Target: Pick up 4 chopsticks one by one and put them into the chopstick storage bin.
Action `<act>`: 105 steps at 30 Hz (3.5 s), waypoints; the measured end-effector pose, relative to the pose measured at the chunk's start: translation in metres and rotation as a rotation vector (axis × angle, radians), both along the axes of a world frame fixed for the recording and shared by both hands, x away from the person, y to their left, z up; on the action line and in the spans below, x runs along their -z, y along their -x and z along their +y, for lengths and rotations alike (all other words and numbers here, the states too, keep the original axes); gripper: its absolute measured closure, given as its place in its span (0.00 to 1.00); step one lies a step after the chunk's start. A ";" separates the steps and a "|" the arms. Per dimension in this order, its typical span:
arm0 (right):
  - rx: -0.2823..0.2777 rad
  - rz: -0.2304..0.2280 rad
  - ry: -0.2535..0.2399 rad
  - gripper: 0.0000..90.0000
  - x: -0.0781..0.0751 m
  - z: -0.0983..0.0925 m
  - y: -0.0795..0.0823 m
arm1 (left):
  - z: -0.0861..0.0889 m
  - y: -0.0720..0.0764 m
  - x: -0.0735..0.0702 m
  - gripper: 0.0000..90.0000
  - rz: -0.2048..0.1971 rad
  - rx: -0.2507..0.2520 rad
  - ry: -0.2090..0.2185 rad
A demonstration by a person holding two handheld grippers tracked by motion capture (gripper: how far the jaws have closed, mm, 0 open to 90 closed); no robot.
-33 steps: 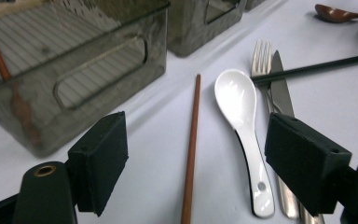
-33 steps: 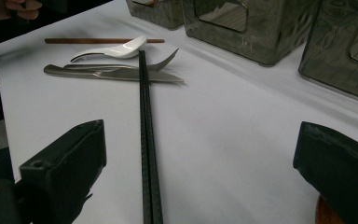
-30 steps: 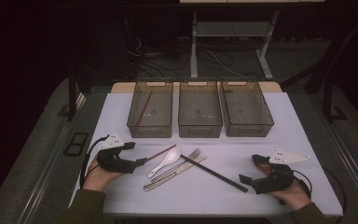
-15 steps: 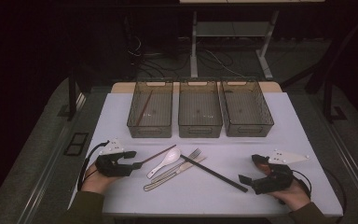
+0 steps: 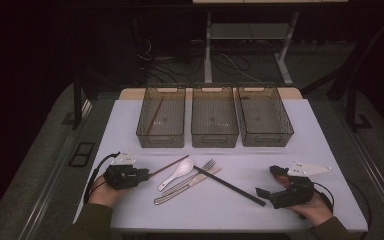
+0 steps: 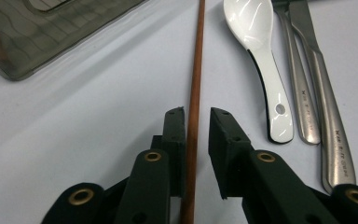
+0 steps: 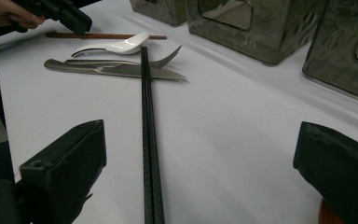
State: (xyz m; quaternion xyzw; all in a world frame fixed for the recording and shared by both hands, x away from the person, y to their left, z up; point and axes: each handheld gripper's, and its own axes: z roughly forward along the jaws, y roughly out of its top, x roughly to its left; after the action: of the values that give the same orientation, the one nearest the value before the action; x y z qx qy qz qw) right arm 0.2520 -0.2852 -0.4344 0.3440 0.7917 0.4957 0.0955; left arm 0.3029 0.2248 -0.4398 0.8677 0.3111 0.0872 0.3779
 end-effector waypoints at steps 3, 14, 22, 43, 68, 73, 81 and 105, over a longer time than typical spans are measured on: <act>-0.001 0.000 0.000 0.03 0.000 0.000 0.000 | 0.001 -0.001 0.000 0.86 0.001 0.004 -0.018; -0.001 0.004 0.004 0.03 0.000 0.001 0.000 | -0.001 -0.002 0.005 0.88 0.013 0.020 -0.031; 0.005 0.003 0.012 0.03 0.001 0.001 0.000 | 0.000 -0.003 0.006 0.92 0.016 0.018 -0.021; 0.006 0.003 0.010 0.03 0.001 0.001 0.000 | 0.002 -0.004 0.003 0.94 0.006 0.039 -0.011; 0.004 0.001 0.009 0.03 0.001 0.001 0.000 | -0.012 0.004 -0.020 0.93 -0.004 0.029 0.025; 0.006 0.003 0.009 0.03 0.001 0.001 0.000 | -0.011 0.004 -0.024 0.94 -0.006 0.027 0.061; 0.004 -0.002 0.014 0.03 0.001 0.002 0.000 | -0.007 0.001 -0.033 0.94 -0.034 0.004 0.116; 0.009 0.004 0.013 0.03 0.002 0.001 -0.001 | -0.015 -0.024 -0.042 0.93 -0.076 -0.040 0.172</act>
State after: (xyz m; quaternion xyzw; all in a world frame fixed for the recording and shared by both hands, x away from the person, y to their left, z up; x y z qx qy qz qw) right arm 0.2532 -0.2844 -0.4361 0.3479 0.7934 0.4897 0.0986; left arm 0.3273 0.2098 -0.3975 0.8217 0.3201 0.1003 0.4608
